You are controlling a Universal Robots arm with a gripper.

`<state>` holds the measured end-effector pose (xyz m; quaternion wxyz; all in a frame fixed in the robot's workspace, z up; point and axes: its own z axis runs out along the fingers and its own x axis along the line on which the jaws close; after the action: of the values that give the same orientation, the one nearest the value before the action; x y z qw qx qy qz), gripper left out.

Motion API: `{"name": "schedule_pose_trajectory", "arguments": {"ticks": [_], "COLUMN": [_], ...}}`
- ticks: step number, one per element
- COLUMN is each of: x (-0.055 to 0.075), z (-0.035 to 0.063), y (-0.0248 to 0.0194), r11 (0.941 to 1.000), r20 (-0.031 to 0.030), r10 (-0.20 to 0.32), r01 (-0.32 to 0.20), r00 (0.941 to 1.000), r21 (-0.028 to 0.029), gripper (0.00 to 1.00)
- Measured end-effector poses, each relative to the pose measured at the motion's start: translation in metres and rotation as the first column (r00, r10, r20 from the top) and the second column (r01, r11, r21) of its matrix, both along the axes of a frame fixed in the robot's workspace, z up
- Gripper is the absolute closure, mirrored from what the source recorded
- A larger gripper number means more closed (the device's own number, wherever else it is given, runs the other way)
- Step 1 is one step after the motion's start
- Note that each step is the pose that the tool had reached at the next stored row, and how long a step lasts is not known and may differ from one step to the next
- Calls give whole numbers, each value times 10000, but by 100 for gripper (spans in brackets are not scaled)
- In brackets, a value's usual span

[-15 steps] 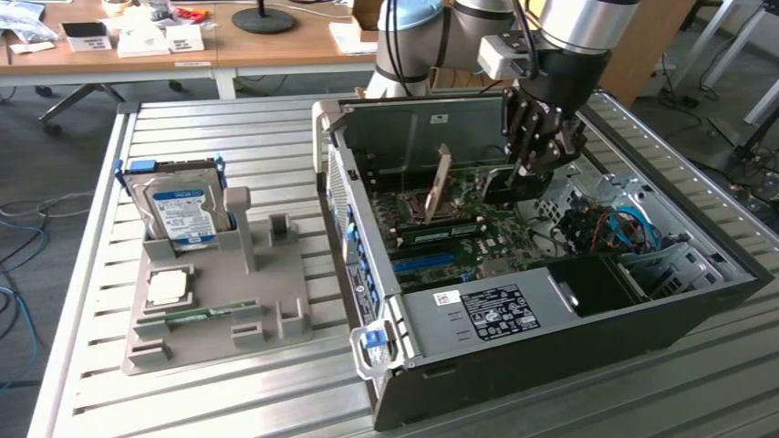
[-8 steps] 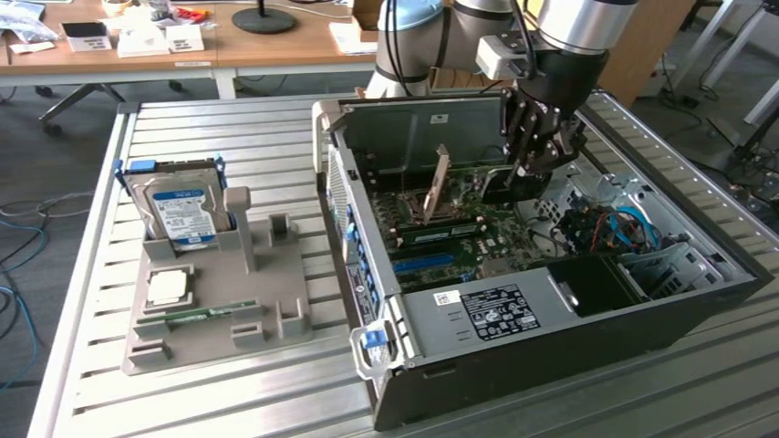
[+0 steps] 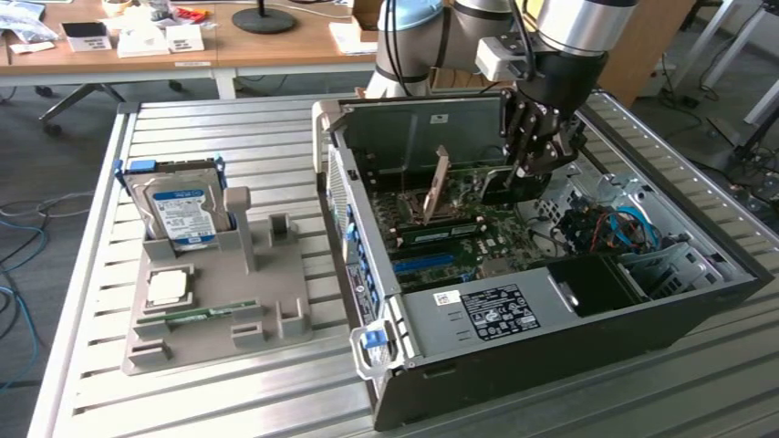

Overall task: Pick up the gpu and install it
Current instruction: 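Insert the gpu into the slot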

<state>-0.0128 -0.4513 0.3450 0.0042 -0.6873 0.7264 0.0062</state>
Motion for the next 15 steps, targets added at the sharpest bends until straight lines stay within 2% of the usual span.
{"name": "schedule_pose_trajectory", "arguments": {"ticks": [10,15], "x": [-2,-62], "z": [-1,-7], "y": [0,0], "r11": [10000,10000], "r20": [0,0], "r10": [-1,0], "r01": [1,0], "r00": [10000,10000], "r21": [0,0], "gripper": [73,73]}}
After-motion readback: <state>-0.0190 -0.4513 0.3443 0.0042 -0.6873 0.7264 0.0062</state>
